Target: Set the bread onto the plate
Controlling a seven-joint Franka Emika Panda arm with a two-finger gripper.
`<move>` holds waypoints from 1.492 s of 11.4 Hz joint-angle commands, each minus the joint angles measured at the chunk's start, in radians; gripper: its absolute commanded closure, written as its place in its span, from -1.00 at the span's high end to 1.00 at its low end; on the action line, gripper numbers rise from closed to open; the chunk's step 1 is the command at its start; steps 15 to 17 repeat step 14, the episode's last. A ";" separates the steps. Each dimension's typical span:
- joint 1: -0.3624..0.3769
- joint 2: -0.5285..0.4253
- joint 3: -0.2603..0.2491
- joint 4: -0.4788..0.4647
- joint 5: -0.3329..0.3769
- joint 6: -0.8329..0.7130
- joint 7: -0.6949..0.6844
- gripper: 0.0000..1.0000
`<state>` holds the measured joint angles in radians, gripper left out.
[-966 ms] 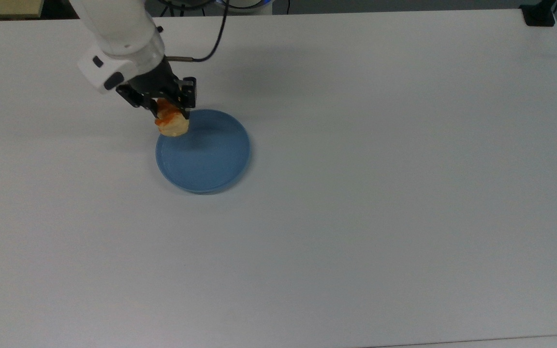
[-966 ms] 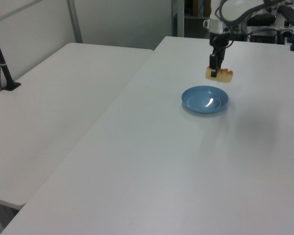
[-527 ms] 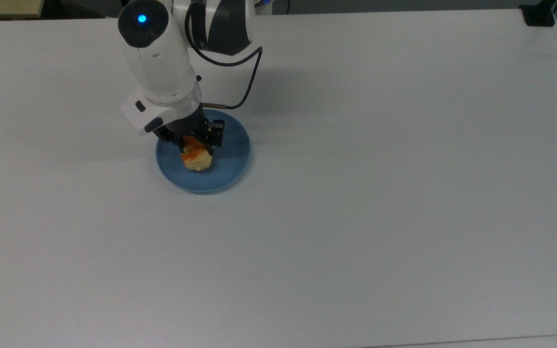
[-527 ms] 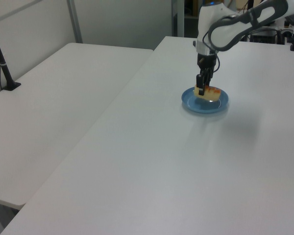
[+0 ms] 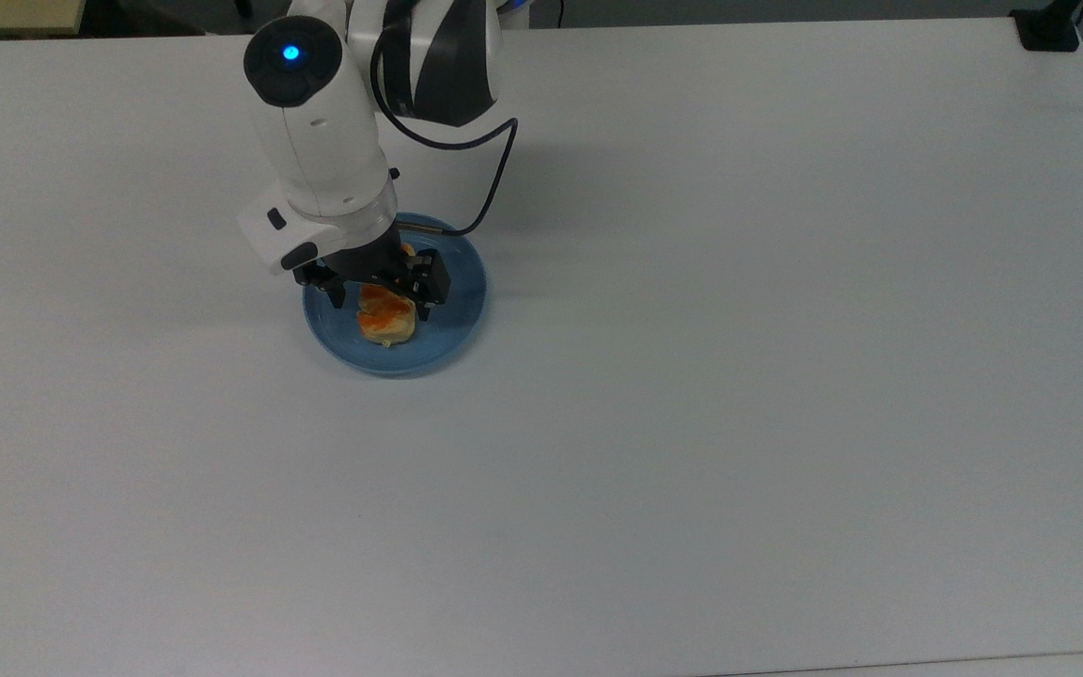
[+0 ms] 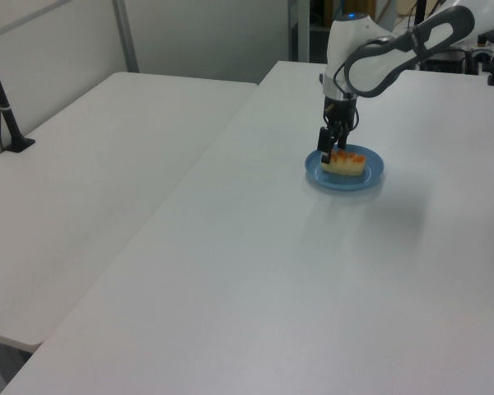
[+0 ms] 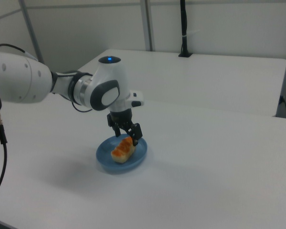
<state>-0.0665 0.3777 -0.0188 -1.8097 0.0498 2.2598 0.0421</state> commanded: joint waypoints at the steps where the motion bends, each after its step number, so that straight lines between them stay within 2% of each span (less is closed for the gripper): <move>1: -0.030 -0.191 -0.010 0.000 -0.019 -0.226 0.114 1.00; 3: -0.039 -0.302 -0.029 0.050 -0.019 -0.397 0.119 1.00; 5: -0.023 -0.382 -0.088 0.143 -0.016 -0.552 0.121 1.00; 6: 0.012 -0.425 -0.125 0.170 -0.016 -0.634 0.116 1.00; 7: 0.071 -0.472 -0.186 0.173 -0.016 -0.681 0.111 1.00; 8: 0.100 -0.491 -0.202 0.173 -0.016 -0.683 0.107 1.00; 9: 0.102 -0.482 -0.196 0.180 -0.014 -0.675 0.095 1.00; 11: 0.079 -0.454 -0.114 0.187 -0.019 -0.640 -0.060 1.00; 12: 0.064 -0.450 -0.092 0.185 -0.018 -0.614 -0.082 1.00; 17: 0.063 -0.439 -0.079 0.185 -0.027 -0.603 -0.093 1.00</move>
